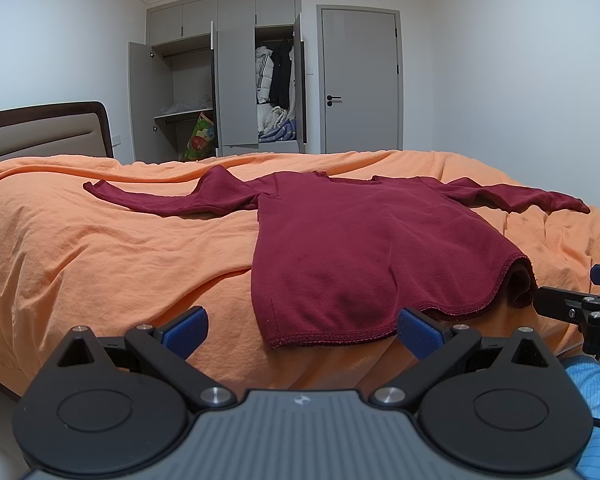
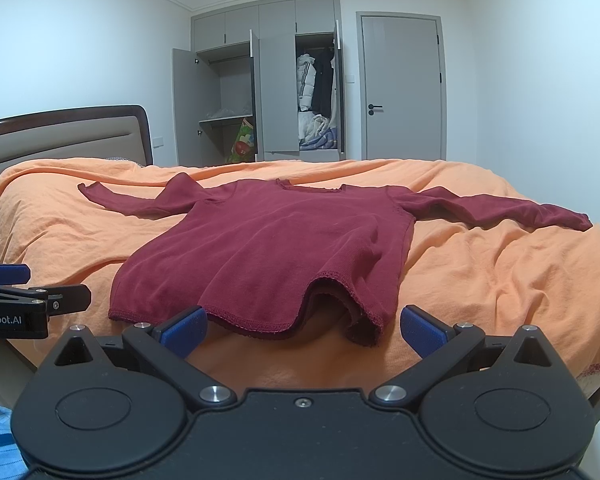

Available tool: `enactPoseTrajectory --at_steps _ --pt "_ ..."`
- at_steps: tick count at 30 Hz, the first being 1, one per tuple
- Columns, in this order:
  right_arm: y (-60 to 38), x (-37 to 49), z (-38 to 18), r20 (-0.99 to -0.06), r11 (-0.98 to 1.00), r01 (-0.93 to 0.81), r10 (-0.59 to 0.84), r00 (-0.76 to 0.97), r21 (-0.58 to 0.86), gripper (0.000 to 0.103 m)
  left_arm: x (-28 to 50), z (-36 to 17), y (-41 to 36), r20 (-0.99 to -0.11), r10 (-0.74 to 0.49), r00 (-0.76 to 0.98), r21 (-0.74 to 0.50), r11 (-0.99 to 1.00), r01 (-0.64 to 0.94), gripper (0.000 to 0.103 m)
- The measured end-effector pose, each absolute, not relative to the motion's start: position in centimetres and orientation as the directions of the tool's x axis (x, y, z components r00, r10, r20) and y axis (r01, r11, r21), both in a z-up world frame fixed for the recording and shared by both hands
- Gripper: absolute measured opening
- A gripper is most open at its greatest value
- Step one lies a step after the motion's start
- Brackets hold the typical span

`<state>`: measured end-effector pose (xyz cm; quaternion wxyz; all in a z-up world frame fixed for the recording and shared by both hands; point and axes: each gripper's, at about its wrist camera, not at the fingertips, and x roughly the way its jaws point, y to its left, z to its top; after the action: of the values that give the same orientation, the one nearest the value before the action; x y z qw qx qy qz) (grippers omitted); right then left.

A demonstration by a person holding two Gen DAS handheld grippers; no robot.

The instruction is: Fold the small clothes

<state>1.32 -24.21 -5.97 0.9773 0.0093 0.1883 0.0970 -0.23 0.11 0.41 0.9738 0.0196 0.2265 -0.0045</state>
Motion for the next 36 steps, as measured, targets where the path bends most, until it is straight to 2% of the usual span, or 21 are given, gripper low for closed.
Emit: enactPoseTrajectory --at_steps 26,29,36 --pt "-24.2 1.4 -5.9 -0.372 0.981 -0.188 0.195 0.908 0.054 0.103 -0.3 0.8 -0.5 -0.455 -0.011 0.891 0.025 0.999 0.025 0.103" --pt "-24.0 1.7 -5.9 -0.383 0.978 -0.198 0.206 0.901 0.062 0.103 0.8 0.9 -0.1 -0.476 -0.003 0.879 0.02 1.0 0.014 0.103" --pt "-24.5 3.9 -4.9 -0.398 0.976 -0.207 0.215 0.892 0.062 0.103 4.5 2.2 0.3 -0.457 0.041 0.888 0.052 0.998 -0.019 0.103"
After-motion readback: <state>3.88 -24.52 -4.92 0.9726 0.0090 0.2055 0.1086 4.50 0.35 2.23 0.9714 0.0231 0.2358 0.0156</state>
